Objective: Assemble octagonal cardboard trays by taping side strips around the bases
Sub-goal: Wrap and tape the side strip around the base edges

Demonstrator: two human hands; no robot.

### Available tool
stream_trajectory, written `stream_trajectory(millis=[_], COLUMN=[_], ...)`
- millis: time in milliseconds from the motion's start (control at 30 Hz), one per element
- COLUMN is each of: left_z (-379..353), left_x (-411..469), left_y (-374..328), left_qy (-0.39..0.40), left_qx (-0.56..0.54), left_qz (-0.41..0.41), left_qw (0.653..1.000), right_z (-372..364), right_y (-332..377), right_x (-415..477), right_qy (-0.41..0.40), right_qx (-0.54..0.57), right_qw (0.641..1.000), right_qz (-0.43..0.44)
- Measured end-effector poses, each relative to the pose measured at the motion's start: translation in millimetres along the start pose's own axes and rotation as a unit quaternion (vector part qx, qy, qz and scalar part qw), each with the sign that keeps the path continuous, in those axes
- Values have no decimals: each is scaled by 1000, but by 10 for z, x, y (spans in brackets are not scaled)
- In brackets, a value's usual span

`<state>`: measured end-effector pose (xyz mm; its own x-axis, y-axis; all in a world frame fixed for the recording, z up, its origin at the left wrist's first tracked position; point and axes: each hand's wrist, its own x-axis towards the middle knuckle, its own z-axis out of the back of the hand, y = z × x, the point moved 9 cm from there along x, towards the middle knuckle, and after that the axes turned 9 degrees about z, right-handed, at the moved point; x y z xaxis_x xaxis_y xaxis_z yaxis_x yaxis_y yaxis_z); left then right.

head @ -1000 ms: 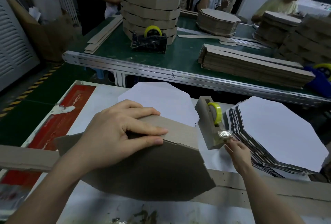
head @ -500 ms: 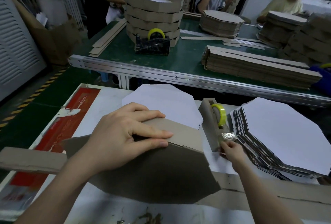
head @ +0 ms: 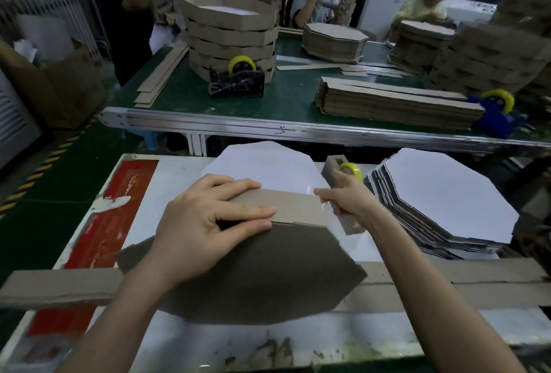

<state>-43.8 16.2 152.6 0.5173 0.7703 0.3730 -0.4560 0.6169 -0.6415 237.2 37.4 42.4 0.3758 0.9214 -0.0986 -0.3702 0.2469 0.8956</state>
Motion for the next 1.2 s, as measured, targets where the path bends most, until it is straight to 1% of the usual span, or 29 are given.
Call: stream_trajectory(millis=[100,167,300,400,500,667,933,1033,1200], left_z=[95,143,163,142,130,138,132,137,141], left_x=[-58,-109,-219,-286,-303,-294,-276,-293,-318], left_y=[124,203,217,236,320,346,339,322,265], left_qy=[-6,-7,18,36,46,58,51,47,39], left_qx=[-23,-25,-2,11,-4,-36,-30,-21,0], left_qz=[11,17,-3,-9,16,17,-3,-16,-40], left_qw=[1000,1000,1000,999,999,998,998,999,998], right_z=[-111,-215,-523,-683,-750,-818,-938,-964,-1044], right_y=[599,919,1338,1491,1526,1462,1195,1145,1110], right_x=[-169,-301,-633,-867,-1047,-1307,-1657,-1745,-1860], right_qy=[-34,-41,6,33,44,45,53,50,74], right_qx=[26,78,147,166,174,209,296,333,345], right_qw=[997,992,983,979,979,974,953,941,935], right_qz=[64,90,105,112,95,77,30,28,32])
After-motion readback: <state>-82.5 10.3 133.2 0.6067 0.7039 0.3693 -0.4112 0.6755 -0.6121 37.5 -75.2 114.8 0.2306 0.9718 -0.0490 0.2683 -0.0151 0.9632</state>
